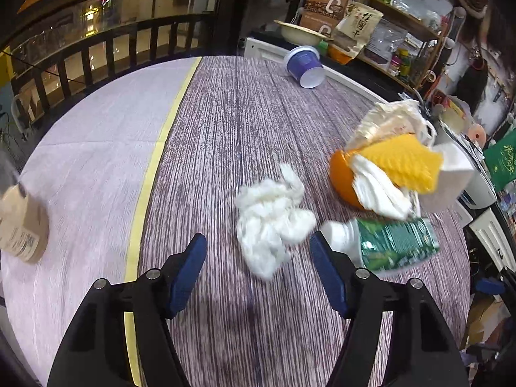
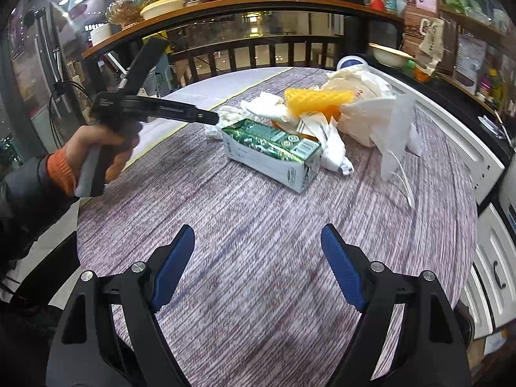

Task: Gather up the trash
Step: 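Grasp the crumpled white tissue with the left tool while the right tool grasps the green carton, then carry tissue and green carton to the bin and release both inside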

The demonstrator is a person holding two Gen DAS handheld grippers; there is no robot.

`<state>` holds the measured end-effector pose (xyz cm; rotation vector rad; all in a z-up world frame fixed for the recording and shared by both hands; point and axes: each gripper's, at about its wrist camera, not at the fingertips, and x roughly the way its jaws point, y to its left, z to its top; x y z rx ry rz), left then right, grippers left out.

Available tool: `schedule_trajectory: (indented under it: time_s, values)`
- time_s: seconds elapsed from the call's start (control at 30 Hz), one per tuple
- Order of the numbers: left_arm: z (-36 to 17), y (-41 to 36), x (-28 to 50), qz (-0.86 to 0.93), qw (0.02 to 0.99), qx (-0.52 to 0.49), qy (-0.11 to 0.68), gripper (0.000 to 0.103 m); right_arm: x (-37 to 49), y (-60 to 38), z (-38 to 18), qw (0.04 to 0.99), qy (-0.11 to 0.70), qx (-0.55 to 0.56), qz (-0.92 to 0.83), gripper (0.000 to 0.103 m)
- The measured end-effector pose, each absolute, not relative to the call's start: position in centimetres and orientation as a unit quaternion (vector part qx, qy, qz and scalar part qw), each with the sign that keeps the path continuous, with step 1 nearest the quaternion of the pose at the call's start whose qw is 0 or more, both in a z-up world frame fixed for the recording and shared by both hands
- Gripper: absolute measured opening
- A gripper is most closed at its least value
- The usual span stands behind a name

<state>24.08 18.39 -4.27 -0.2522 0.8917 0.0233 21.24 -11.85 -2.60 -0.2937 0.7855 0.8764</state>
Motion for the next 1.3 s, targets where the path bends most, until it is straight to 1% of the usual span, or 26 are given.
schedule_trajectory:
  time_s: [0.03,0.13,0.17,0.23,0.27,0.33,0.4,0.53,0.7,0.83,0.93,1.03,1.07,1.17,1.27,1.3]
  values:
    - [-4.7,18.4,25.1,0.006,0.889,-0.126,0.44,0.061,21.7,-11.6,-2.5,0.82,0.37,-0.143,0.412,0.08]
    - [-5.4,18.4,26.9,-0.007,0.879,-0.139,0.456,0.056,22.7,-10.9,-2.2,0.816,0.373,-0.148,0.416,0.08]
    - [-5.7,18.2,27.4,-0.011,0.876,-0.14,0.46,0.052,23.0,-10.7,-2.2,0.814,0.374,-0.15,0.418,0.08]
    - [-5.8,18.0,27.8,-0.007,0.878,-0.135,0.46,0.037,23.6,-10.1,-2.1,0.81,0.373,-0.158,0.424,0.08]
    - [-5.9,17.9,27.8,-0.006,0.879,-0.132,0.458,0.032,23.8,-9.8,-2.1,0.809,0.372,-0.163,0.425,0.08]
    - [-5.8,17.9,27.7,-0.007,0.88,-0.134,0.456,0.028,24.5,-8.7,-1.9,0.802,0.367,-0.18,0.435,0.08]
    - [-5.5,18.1,27.1,-0.004,0.885,-0.129,0.447,0.026,25.1,-7.5,-1.8,0.795,0.362,-0.201,0.444,0.08]
    - [-4.3,18.9,25.0,0.006,0.898,-0.131,0.42,0.025,26.6,-4.6,-1.8,0.765,0.366,-0.244,0.47,0.079]
    - [-3.1,19.0,22.7,0.013,0.911,-0.119,0.395,0.025,28.5,-1.2,-2.6,0.73,0.366,-0.313,0.485,0.075]
    - [-2.9,19.1,21.4,0.004,0.913,-0.12,0.39,0.025,29.7,1.2,-3.7,0.694,0.374,-0.376,0.486,0.075]
    - [-3.0,19.6,21.0,0.0,0.912,-0.134,0.388,0.025,30.1,2.6,-4.7,0.671,0.378,-0.411,0.489,0.072]
    - [-3.4,19.8,20.8,0.0,0.91,-0.142,0.391,0.025,30.0,4.0,-6.0,0.656,0.377,-0.445,0.48,0.066]
    - [-3.5,19.9,20.7,0.0,0.909,-0.144,0.392,0.025,29.8,4.3,-6.4,0.65,0.379,-0.45,0.48,0.062]
    - [-3.8,20.0,20.5,0.001,0.907,-0.148,0.393,0.025,29.8,4.2,-6.4,0.647,0.388,-0.434,0.492,0.053]
    - [-3.9,20.0,20.1,0.002,0.908,-0.152,0.391,0.025,29.2,3.9,-6.3,0.652,0.381,-0.431,0.493,0.052]
    - [-3.8,20.0,20.0,0.002,0.908,-0.153,0.39,0.025,29.0,3.7,-6.1,0.657,0.381,-0.422,0.495,0.05]
